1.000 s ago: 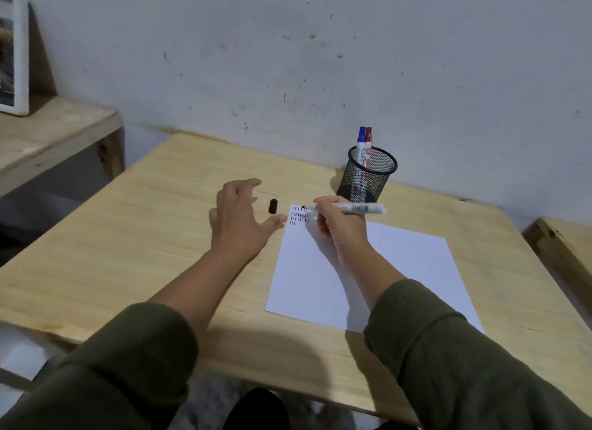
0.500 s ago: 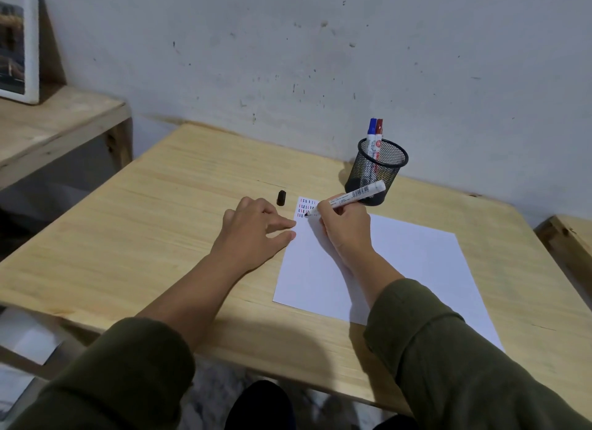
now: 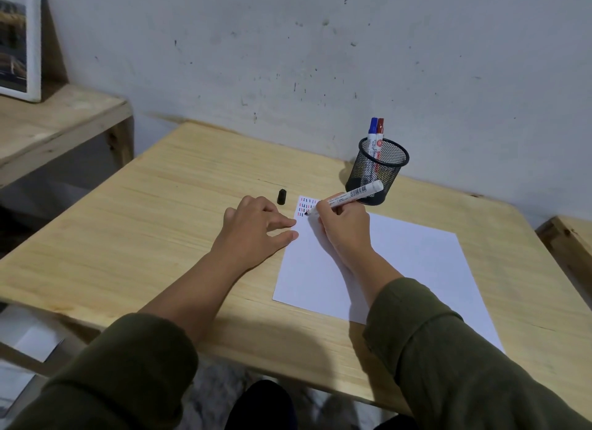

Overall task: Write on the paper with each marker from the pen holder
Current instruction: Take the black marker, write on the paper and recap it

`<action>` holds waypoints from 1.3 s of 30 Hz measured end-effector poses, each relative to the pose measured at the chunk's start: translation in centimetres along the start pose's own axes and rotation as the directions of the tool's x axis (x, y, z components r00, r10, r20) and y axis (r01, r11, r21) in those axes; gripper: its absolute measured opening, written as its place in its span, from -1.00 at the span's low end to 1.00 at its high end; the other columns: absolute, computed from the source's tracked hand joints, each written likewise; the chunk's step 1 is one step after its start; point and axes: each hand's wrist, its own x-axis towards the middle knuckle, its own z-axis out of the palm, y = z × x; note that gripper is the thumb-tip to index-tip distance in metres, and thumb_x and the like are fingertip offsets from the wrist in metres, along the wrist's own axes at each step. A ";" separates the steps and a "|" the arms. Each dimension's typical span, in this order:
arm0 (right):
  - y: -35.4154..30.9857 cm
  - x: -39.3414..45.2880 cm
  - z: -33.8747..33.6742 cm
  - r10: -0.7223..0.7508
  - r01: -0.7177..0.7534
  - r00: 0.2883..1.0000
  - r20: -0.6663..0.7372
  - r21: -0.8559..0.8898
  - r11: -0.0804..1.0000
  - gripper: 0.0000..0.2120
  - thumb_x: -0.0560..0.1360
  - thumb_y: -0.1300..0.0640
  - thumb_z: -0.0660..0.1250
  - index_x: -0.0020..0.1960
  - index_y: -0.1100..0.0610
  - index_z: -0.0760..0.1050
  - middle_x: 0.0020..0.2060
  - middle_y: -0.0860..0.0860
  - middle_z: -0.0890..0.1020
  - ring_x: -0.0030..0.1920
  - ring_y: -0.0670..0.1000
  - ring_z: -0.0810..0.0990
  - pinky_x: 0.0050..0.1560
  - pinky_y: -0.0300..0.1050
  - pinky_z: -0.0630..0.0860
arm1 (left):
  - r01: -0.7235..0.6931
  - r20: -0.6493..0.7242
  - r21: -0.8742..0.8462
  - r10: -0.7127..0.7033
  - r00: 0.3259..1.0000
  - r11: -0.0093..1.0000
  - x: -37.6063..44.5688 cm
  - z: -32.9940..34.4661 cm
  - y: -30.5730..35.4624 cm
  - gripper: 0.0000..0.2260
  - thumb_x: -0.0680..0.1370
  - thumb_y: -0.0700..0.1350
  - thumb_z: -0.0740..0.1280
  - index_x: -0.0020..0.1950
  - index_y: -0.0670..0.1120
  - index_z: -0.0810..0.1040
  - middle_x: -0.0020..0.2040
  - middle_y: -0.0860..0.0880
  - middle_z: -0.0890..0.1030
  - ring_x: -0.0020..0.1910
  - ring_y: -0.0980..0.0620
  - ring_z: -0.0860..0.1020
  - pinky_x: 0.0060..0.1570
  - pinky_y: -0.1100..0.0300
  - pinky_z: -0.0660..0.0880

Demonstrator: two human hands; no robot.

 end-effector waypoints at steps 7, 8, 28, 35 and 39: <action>0.1 0.1 0.1 0.014 -0.014 1.000 0.009 0.007 1.000 -0.78 0.43 0.09 0.29 -0.15 0.26 0.58 -0.29 0.05 0.63 -0.25 -0.01 0.57 -0.30 -0.24 0.41 | 0.001 -0.006 -0.001 -0.001 1.000 1.000 0.0 0.0 0.0 -0.75 0.43 0.18 0.34 0.08 0.20 0.61 0.02 0.17 0.43 0.18 0.14 0.33 0.12 0.20 0.09; 0.1 0.1 0.1 0.015 -0.015 1.000 0.010 0.006 1.000 -0.78 0.43 0.09 0.29 -0.14 0.26 0.58 -0.28 0.06 0.63 -0.24 -0.01 0.57 -0.31 -0.24 0.41 | 0.003 -0.005 -0.001 -0.003 1.000 1.000 0.0 0.0 0.0 -0.75 0.43 0.18 0.34 0.08 0.19 0.61 0.02 0.17 0.42 0.18 0.15 0.33 0.12 0.21 0.09; -1.2 -0.4 -1.1 0.194 -0.185 0.981 0.026 0.443 0.877 -0.80 0.44 0.25 0.30 -0.36 0.20 0.43 -0.56 0.01 0.46 -0.57 -0.11 0.41 -0.52 -0.31 0.37 | 0.061 -0.051 -0.086 -0.065 0.997 0.994 0.3 0.0 0.0 -0.75 0.41 0.14 0.37 0.06 0.15 0.60 0.06 0.11 0.47 0.18 0.12 0.38 0.19 0.13 0.24; -1.7 0.3 -2.2 0.277 -0.305 0.947 0.164 0.736 0.604 -0.81 0.47 0.32 0.27 -0.32 0.23 0.44 -0.61 0.00 0.47 -0.63 -0.11 0.37 -0.62 -0.33 0.25 | 0.115 -0.130 -0.158 -0.136 0.982 0.981 3.8 -0.4 1.0 -0.60 0.49 -0.04 0.33 0.32 0.13 0.43 0.24 -0.03 0.51 0.23 -0.08 0.41 0.21 0.01 0.37; -2.0 0.8 -2.8 0.242 -0.301 0.951 0.193 0.757 0.580 -0.82 0.47 0.31 0.28 -0.32 0.22 0.47 -0.60 -0.01 0.50 -0.61 -0.11 0.42 -0.63 -0.32 0.28 | 0.164 -0.058 -0.082 -0.169 0.984 0.983 5.5 0.0 0.9 -0.76 0.52 -0.11 0.29 0.16 0.04 0.59 0.17 -0.05 0.58 0.14 -0.07 0.48 0.12 0.11 0.41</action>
